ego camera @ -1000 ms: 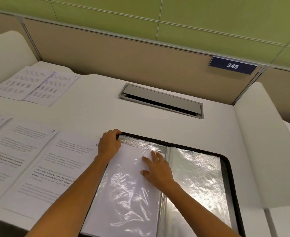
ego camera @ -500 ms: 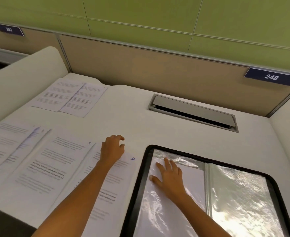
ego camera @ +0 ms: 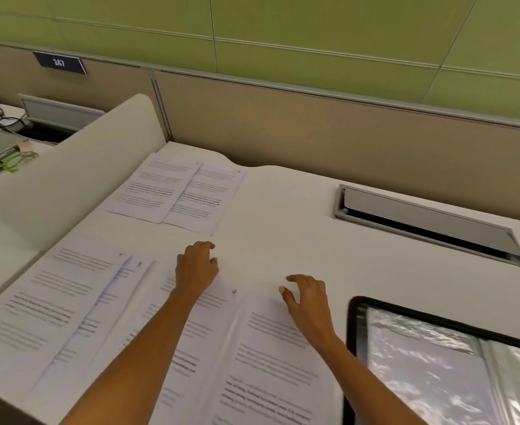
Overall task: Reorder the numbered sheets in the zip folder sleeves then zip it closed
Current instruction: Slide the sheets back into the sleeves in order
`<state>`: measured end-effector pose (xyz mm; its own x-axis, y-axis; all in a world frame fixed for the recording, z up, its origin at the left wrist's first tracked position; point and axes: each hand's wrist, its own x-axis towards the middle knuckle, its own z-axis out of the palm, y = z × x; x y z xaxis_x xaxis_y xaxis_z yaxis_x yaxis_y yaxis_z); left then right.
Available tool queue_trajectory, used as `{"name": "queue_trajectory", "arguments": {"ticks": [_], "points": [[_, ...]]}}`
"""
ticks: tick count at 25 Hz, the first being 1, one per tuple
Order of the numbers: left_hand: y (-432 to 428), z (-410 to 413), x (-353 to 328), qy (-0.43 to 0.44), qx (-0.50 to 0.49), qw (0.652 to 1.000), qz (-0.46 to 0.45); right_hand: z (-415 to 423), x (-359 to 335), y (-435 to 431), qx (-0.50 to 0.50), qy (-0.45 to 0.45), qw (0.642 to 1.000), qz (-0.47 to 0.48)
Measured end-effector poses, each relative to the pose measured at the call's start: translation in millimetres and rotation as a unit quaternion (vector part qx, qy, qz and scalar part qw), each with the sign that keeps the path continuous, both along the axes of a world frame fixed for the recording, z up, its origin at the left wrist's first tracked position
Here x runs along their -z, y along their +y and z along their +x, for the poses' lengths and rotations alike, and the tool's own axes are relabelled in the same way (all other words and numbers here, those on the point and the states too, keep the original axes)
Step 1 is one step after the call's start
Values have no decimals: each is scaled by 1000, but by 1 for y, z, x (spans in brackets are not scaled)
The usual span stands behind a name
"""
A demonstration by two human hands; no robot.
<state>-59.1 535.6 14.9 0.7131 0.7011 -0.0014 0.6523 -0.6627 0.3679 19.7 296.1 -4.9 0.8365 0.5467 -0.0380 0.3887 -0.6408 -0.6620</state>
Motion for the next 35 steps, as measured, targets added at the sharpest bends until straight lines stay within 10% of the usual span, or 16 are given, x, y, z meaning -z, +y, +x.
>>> {"name": "queue_trajectory", "arguments": {"ticks": [14,25,31,35], "points": [[85,53,41,157,138,978,24,45,-8,152,48,128,991,5],[-7,68,54,118,177,975,65,76,-7,159,153,120,981,-20],[-37,68,51,-41,241,970,-11,89,-2,146,218,134,965,-56],[-6,77,33,-95,132,987,-16,89,-4,140,230,128,959,-102]]}}
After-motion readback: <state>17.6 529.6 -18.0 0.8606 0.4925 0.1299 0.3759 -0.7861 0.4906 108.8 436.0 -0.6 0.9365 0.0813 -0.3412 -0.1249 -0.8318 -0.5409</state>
